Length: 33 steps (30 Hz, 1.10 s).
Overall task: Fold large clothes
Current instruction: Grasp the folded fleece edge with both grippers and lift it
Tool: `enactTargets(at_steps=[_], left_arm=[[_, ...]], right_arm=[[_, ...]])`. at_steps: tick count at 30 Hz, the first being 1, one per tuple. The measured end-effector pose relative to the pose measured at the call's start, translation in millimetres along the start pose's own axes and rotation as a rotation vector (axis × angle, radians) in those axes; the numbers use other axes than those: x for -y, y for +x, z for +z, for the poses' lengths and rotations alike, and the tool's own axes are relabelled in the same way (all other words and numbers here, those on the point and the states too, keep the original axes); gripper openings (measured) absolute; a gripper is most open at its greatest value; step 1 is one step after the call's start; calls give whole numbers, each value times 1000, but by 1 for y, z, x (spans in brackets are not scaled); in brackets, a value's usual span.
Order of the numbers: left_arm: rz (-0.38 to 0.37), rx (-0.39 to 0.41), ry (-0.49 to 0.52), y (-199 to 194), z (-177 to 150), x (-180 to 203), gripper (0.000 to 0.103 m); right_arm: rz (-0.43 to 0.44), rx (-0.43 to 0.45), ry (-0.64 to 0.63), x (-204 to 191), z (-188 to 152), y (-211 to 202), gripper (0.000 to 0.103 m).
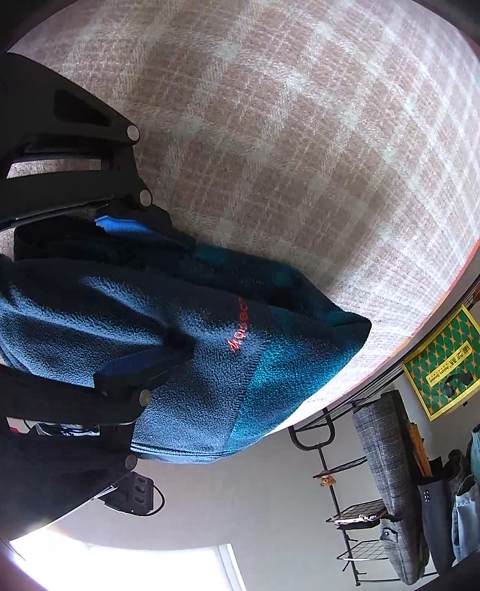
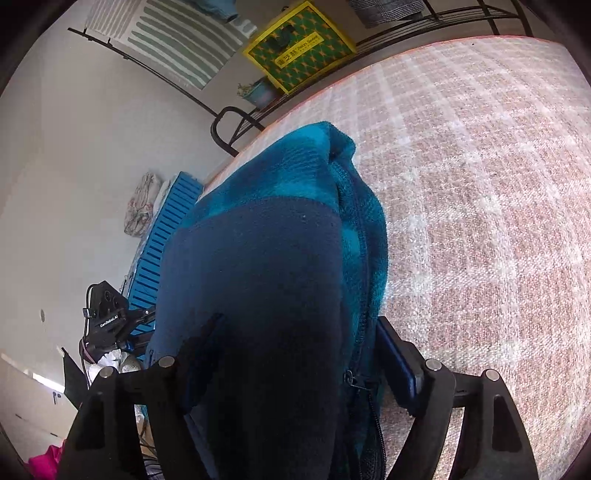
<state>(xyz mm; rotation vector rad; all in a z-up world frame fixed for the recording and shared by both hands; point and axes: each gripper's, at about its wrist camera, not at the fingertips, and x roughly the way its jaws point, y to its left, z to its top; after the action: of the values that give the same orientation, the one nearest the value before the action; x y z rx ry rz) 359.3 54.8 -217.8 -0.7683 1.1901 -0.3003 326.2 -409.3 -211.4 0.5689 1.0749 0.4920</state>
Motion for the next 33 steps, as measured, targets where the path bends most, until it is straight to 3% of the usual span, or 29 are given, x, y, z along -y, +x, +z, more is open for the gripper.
enactTargets(at_steps=[1, 4, 7, 8, 12, 14, 16, 19, 25, 33], left_arm=[[-4, -1, -20, -1, -1, -3, 63], [-38, -7, -35, 1, 0, -9, 64], [-49, 1, -17, 2, 1, -8, 64], [-44, 4, -9, 3, 2, -6, 58], [-10, 10, 31, 4, -2, 6, 39], [42, 33, 101, -1, -6, 21, 28], [117, 65, 197, -4, -12, 40, 25], [170, 107, 270, -9, -22, 58, 23], [190, 168, 356, -23, -38, 83, 22], [204, 203, 498, -29, -76, 122, 21]], right_arm=[[1, -2, 1, 1, 3, 2, 81], [7, -3, 8, 2, 1, 1, 82], [1, 1, 8, -1, 1, 3, 84], [-11, 0, 0, -4, 1, 4, 84], [-76, -9, -51, -18, 2, 8, 67], [-112, 1, -80, -28, 2, 7, 58], [-157, 14, -112, -38, 2, 4, 48], [-221, 33, -158, -55, 1, -2, 39], [-332, 81, -290, -96, -2, -17, 32], [-449, 153, -462, -144, -23, -53, 31]])
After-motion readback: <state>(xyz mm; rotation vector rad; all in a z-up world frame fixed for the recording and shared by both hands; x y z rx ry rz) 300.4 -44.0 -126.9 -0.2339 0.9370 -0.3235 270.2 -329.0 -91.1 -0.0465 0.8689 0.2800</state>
